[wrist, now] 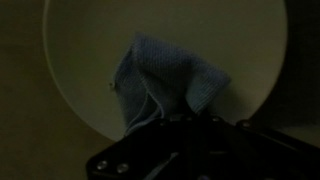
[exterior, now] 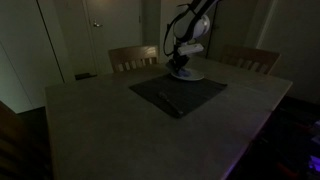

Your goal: Pick up the towel, wipe the plate with it and put the towel back on the table.

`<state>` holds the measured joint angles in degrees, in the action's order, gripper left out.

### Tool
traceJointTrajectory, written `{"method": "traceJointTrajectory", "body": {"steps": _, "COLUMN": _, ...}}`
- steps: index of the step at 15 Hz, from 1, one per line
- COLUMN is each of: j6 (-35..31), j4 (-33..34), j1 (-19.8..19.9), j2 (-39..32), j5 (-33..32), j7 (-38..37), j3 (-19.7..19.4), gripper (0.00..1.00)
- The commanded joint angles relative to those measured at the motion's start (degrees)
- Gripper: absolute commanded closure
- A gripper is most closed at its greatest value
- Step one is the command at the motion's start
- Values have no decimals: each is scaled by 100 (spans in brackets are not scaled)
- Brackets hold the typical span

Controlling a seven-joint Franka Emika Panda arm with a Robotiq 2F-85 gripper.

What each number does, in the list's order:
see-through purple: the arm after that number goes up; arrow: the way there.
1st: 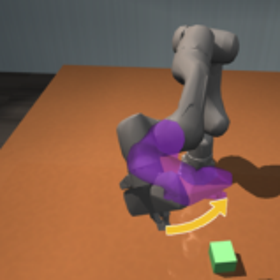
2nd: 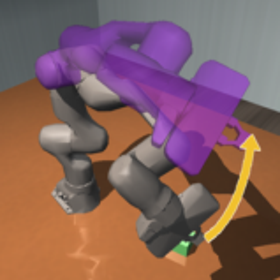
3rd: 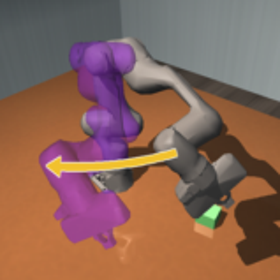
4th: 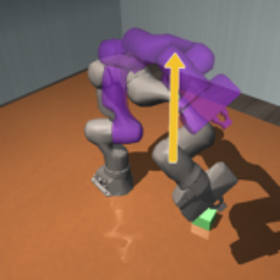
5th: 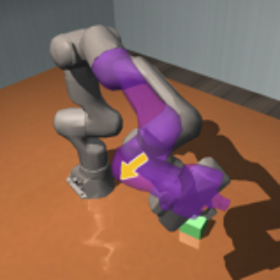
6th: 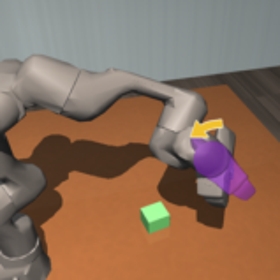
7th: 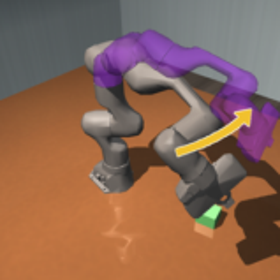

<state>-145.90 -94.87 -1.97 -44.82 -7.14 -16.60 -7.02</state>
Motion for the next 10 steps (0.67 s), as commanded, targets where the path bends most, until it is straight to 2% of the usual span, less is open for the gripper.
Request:
{"method": "traceJointTrajectory", "body": {"steps": 1, "j6": -194, "j4": -193, "j1": 108, "j2": 91, "j5": 615, "j7": 163, "j3": 437, "gripper": 98}}
{"method": "traceJointTrajectory", "body": {"steps": 4, "j6": -299, "j4": -690, "j1": 236, "j2": 382, "j5": 1189, "j7": 219, "j3": 713, "gripper": 98}}
{"method": "traceJointTrajectory", "body": {"steps": 10, "j6": -99, "j4": -1428, "j1": 267, "j2": 845, "j5": 1512, "j7": 169, "j3": 478, "gripper": 98}}
